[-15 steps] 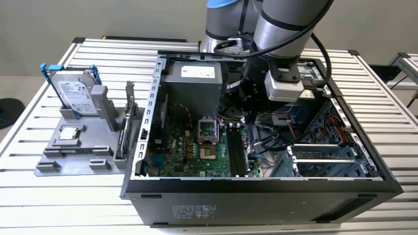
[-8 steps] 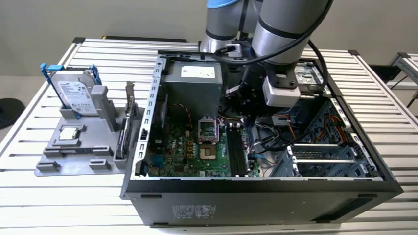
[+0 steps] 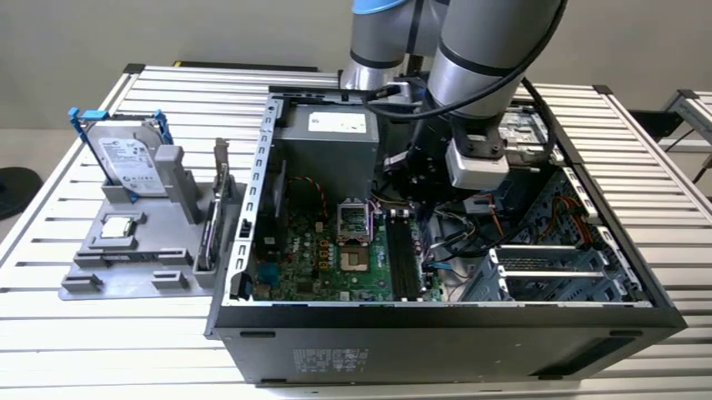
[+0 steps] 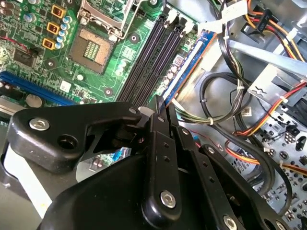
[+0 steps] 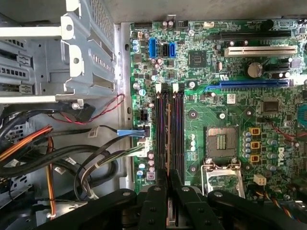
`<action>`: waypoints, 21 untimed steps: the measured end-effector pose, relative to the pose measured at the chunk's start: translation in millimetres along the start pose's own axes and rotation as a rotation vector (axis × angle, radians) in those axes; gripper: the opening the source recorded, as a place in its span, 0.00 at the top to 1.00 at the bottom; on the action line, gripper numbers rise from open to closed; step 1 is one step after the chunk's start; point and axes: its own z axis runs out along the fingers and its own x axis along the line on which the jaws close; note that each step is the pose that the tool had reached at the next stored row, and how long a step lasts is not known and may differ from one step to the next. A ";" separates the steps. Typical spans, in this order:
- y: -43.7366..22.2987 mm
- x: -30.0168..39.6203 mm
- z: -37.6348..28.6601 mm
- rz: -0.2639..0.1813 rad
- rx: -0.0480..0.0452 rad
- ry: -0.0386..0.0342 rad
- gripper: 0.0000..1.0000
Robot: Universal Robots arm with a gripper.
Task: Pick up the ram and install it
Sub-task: 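Insert the ram into the slot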
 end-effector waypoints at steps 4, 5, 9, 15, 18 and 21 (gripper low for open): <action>0.3 0.7 3.8 0.000 -0.0012 0.0001 1.00; 0.4 0.9 4.6 0.000 -0.0017 0.0001 1.00; 0.9 1.7 8.9 0.000 -0.0023 0.0002 1.00; 1.5 2.7 17.4 0.000 -0.0025 0.0002 1.00; 1.7 3.1 22.3 0.000 -0.0024 0.0002 1.00; 2.0 3.7 26.6 0.000 -0.0025 0.0001 1.00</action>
